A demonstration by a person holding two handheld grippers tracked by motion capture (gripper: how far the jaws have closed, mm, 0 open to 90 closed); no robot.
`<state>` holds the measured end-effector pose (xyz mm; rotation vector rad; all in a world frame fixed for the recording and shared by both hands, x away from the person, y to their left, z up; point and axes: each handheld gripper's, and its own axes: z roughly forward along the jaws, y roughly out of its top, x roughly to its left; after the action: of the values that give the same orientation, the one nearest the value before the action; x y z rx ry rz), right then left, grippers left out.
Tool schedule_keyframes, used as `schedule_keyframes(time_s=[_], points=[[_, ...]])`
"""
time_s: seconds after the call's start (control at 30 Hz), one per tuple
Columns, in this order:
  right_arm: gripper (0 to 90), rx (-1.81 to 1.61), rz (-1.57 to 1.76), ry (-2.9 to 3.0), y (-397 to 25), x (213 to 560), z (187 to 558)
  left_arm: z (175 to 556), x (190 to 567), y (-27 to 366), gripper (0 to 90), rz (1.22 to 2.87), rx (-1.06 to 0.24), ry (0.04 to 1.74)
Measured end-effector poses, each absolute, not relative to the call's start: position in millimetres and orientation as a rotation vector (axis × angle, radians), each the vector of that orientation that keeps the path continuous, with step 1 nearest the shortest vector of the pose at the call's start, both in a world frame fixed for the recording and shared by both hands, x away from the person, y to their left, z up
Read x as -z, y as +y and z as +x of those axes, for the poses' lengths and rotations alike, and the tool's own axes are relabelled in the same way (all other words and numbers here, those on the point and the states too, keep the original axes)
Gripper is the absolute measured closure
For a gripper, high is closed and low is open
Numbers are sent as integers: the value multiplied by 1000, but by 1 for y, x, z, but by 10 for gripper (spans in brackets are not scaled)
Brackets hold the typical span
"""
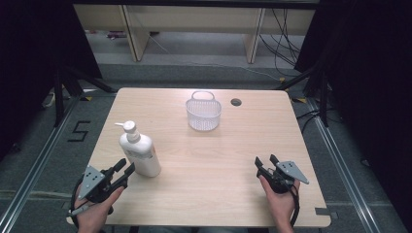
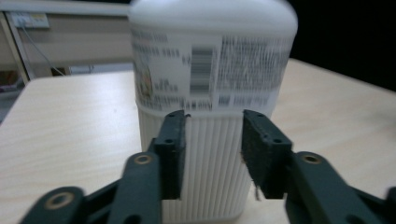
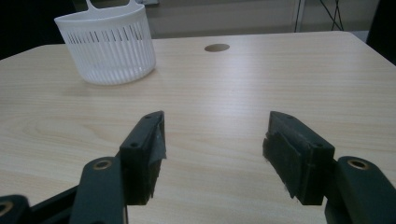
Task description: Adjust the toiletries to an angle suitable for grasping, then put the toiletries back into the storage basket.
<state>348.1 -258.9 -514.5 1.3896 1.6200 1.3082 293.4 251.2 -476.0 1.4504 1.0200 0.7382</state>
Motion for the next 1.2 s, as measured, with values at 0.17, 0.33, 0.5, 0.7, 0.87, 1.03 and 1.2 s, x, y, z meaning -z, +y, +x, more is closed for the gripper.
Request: schedule_keyframes(time_s=[0.17, 0.33, 0.5, 0.7, 0.87, 1.03, 1.2], points=[[379, -1305, 1393, 1630, -259, 514, 348, 292, 465, 249, 488, 1409, -807, 999], [376, -1308, 1379, 1630, -258, 515, 349, 293, 461, 249, 435, 1385, -829, 1010], [363, -1254, 1380, 1647, -258, 514, 349, 296, 454, 247, 430, 1374, -847, 980], [366, -1288, 1357, 1651, -257, 515, 350, 303, 443, 238, 434, 1373, -851, 953], [381, -1275, 1370, 1643, -257, 514, 349, 304, 433, 234, 461, 1359, -858, 925], [385, -1254, 1381, 1653, -256, 513, 349, 306, 427, 233, 463, 1342, -860, 936], [384, -1262, 1356, 1649, -257, 514, 350, 314, 418, 230, 469, 1336, -858, 928]])
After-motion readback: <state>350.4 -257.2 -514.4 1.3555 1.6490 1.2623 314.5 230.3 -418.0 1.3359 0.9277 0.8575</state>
